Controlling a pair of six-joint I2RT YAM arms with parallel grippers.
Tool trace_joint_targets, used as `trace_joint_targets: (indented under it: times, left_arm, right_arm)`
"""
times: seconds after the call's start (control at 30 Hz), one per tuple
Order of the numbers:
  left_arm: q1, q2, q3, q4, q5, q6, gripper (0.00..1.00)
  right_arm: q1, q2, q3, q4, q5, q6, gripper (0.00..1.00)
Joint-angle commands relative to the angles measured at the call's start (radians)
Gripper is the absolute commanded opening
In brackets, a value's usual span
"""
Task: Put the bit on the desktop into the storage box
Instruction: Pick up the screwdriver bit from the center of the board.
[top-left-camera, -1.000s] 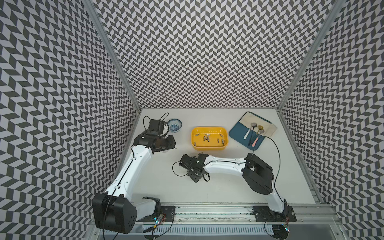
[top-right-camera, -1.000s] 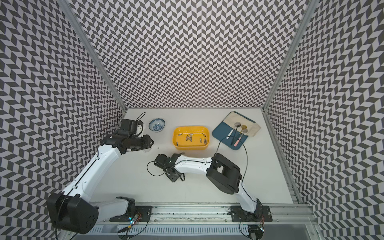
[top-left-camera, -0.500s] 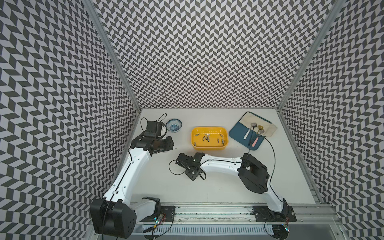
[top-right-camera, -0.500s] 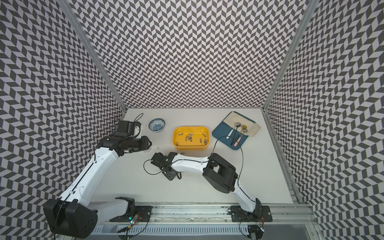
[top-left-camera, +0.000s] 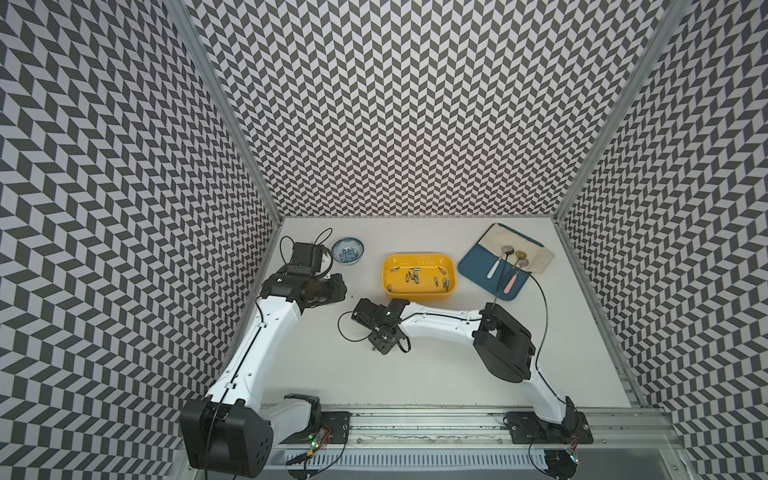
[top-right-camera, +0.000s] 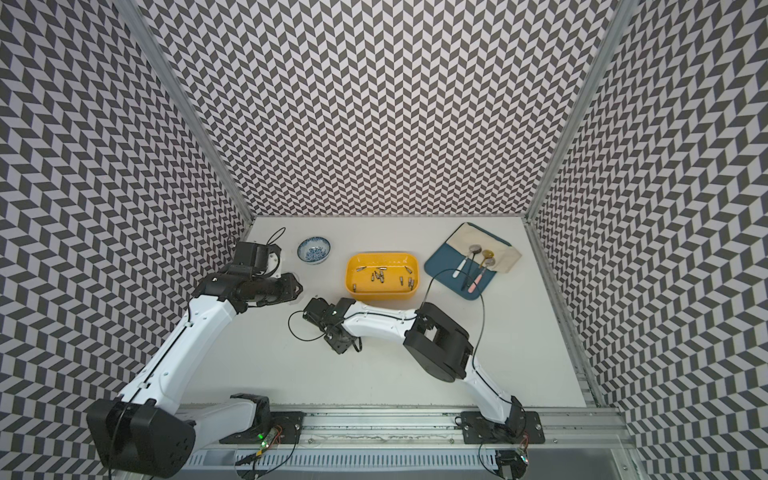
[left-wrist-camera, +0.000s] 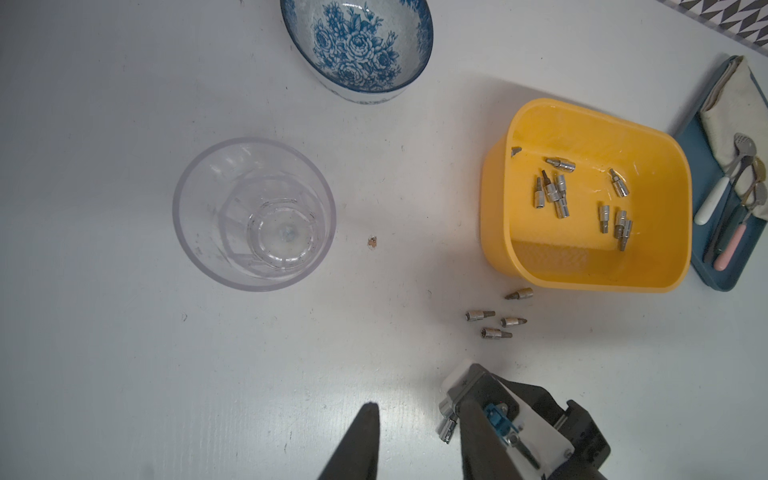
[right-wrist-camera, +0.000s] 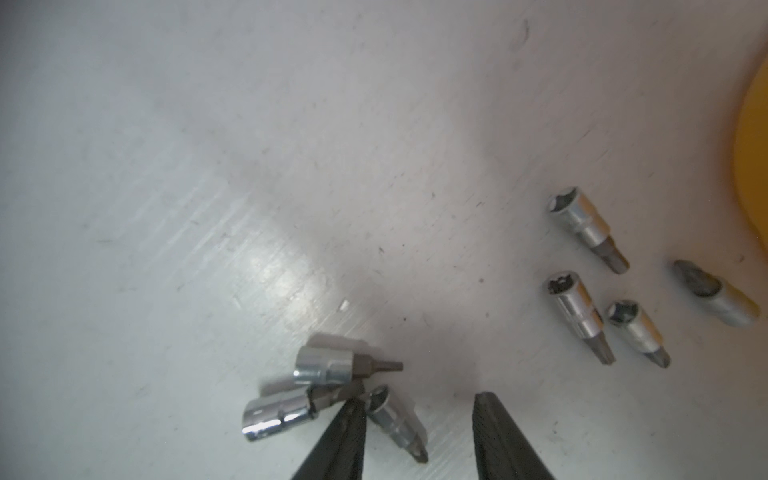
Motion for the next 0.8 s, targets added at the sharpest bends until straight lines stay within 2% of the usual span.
trace_joint_targets:
  times: [0.0, 0.57, 0.77]
  left_arm:
    - [0.008, -0.023, -0.016, -0.008, 0.006, 0.018, 0.37]
    - [0.009, -0.048, -0.081, -0.013, 0.027, 0.017, 0.37]
    - [0.010, -0.048, -0.110, -0.017, 0.039, 0.018, 0.37]
  right_arm:
    - [-0.010, 0.043, 0.004, 0.008, -0.009, -0.015, 0.44]
    - [-0.028, 0.058, -0.008, 0.006, -0.064, -0.025, 0.33]
    - [-0.036, 0.050, -0.025, 0.011, -0.075, -0.024, 0.21]
